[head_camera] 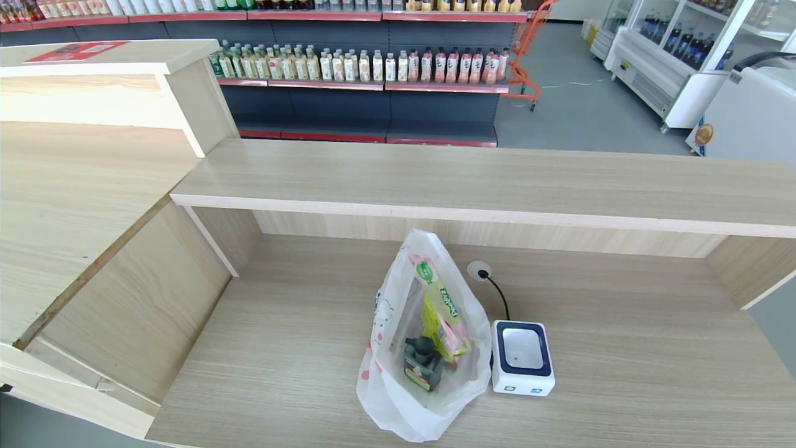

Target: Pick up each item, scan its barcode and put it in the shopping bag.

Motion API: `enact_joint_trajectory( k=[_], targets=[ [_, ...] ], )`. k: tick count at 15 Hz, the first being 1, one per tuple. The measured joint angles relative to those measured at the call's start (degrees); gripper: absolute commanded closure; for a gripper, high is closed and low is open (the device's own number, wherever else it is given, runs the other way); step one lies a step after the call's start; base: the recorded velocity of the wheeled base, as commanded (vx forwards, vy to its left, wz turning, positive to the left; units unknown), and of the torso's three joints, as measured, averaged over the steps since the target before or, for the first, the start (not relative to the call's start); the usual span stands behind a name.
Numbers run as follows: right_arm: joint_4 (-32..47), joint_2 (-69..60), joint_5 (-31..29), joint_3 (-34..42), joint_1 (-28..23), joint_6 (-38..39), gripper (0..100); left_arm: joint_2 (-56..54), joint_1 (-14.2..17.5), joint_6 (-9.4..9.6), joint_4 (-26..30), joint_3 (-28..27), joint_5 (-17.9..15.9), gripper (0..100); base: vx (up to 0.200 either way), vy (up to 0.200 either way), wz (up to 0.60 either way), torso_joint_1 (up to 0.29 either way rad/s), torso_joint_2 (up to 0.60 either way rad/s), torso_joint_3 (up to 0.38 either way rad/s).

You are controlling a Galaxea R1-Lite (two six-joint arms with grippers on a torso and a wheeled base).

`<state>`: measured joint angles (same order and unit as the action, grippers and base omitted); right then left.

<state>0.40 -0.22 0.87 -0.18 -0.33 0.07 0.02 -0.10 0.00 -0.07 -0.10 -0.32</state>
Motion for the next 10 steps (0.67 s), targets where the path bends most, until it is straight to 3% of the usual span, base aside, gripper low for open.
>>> enact_joint_trajectory(
  k=[10],
  targets=[
    [0.0,0.0,0.0,0.0,0.1,0.0,100,0.0,0.1,-0.22,0.0,0.0,0.0,0,0.0,0.0,0.0,0.0,0.0,0.0]
  ],
)
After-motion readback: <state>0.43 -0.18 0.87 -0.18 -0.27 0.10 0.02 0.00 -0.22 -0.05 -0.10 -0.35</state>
